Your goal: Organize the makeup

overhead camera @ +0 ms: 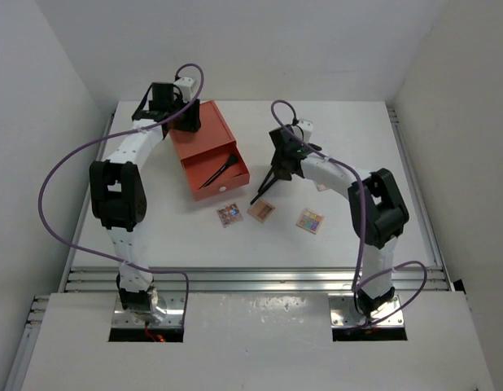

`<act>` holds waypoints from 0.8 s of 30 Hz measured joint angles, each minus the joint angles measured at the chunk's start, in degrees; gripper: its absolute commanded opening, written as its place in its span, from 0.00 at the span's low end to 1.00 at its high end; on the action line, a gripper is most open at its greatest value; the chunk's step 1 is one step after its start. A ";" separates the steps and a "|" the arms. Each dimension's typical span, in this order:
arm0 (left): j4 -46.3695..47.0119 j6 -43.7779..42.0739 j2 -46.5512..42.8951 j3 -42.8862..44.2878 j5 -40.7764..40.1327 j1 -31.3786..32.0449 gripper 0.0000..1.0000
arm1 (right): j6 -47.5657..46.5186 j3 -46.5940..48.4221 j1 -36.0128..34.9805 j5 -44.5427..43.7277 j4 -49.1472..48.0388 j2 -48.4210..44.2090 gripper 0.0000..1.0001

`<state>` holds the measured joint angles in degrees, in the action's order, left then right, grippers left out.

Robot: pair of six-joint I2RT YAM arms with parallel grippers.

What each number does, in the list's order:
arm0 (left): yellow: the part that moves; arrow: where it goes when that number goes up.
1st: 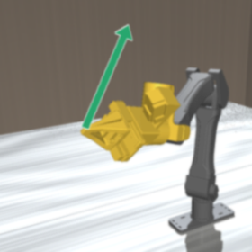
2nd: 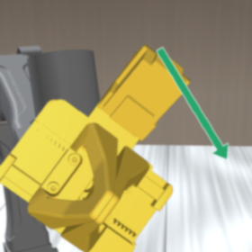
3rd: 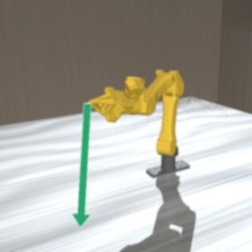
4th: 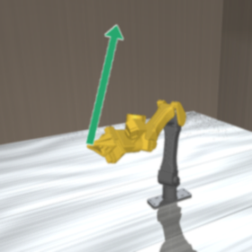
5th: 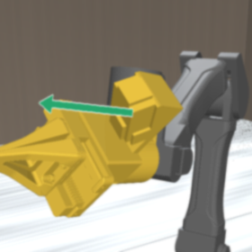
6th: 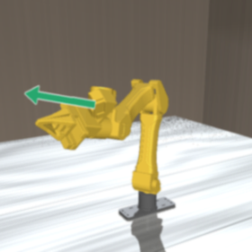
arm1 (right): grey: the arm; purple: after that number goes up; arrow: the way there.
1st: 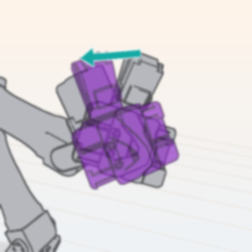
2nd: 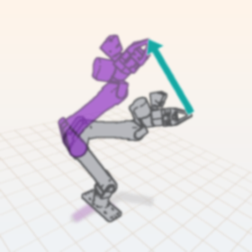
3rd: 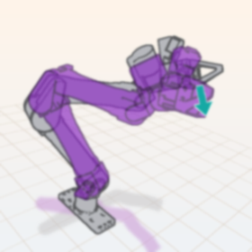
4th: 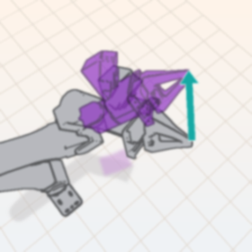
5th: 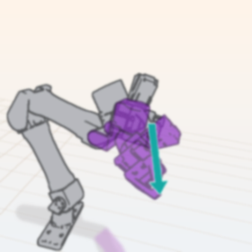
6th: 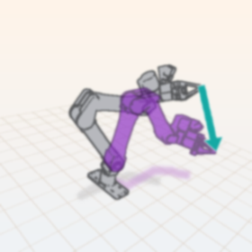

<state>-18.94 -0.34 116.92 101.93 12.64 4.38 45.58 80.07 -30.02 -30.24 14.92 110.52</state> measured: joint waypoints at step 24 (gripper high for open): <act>0.17 0.00 0.09 0.02 -0.04 0.00 0.56 | 12.57 5.79 1.70 12.33 9.64 12.94 0.51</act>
<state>-18.76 -0.34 117.01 101.95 12.60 4.38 58.15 85.86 -28.32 -17.91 24.56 123.46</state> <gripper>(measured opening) 0.558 0.511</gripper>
